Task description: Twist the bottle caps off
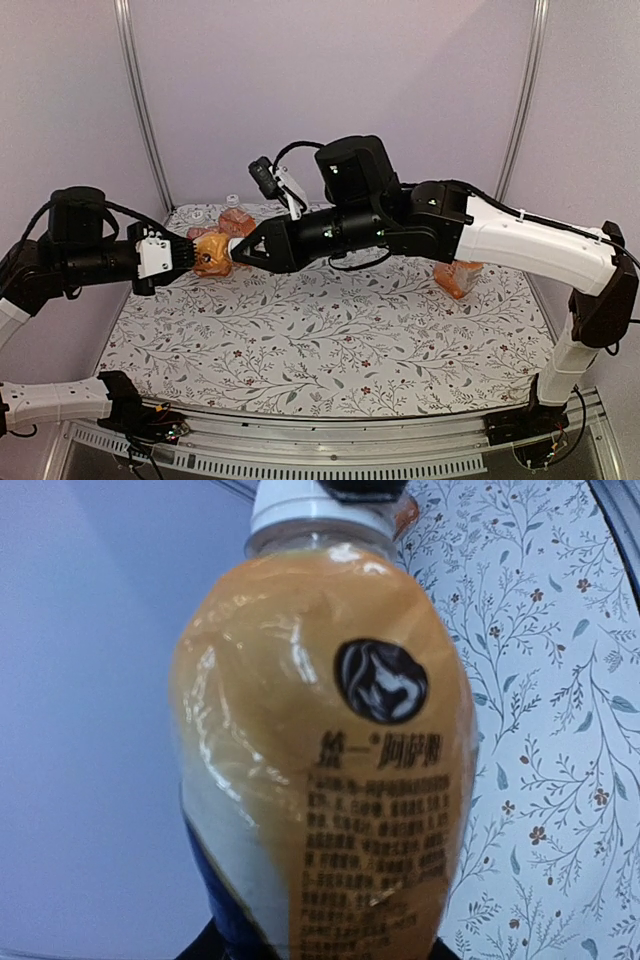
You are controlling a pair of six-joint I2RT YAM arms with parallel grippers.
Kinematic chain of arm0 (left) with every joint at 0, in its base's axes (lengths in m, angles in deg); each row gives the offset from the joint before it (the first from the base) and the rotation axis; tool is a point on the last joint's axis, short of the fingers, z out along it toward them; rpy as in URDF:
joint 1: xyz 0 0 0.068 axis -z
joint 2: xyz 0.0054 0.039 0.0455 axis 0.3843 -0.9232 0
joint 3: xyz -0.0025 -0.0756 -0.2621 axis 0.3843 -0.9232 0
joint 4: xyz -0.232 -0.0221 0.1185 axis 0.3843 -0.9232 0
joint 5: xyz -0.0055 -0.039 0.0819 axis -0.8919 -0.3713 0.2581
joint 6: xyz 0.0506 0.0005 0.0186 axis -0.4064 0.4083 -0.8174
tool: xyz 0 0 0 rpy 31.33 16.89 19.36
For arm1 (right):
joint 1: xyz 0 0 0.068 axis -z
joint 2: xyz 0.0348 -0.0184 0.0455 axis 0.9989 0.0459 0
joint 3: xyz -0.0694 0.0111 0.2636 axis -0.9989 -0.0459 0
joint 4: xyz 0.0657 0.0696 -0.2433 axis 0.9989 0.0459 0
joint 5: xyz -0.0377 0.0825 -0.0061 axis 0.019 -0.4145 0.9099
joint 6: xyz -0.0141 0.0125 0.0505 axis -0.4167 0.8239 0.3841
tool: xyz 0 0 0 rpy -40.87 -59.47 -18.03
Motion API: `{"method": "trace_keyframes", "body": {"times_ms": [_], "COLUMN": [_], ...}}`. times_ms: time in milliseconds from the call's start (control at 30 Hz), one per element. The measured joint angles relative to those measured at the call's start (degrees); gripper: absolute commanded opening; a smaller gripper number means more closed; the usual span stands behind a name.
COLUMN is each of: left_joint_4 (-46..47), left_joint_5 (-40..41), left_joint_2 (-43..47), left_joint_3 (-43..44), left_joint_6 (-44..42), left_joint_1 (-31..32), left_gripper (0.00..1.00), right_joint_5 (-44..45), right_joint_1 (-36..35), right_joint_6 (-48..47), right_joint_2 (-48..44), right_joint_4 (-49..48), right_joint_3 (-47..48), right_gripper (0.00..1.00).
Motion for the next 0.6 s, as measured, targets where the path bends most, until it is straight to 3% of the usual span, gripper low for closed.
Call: {"method": "trace_keyframes", "body": {"times_ms": [267, 600], "left_joint_4": [-8.48, -11.76], "left_joint_5": [-11.17, -18.14], "left_joint_2": [2.32, 2.16], "left_joint_3": [0.68, 1.33], "left_joint_6": [-2.16, -4.9], "left_joint_1": [1.36, 1.86], "left_gripper": [0.35, 0.35], "right_joint_5": [22.36, 44.28], "right_joint_1": [-13.75, -24.57], "right_joint_6": [-43.56, -83.41], "right_joint_2": [-3.8, -3.76], "right_joint_4": [6.78, 5.44], "right_joint_3": [-1.88, -3.23], "right_gripper": [0.0, 0.0]}}
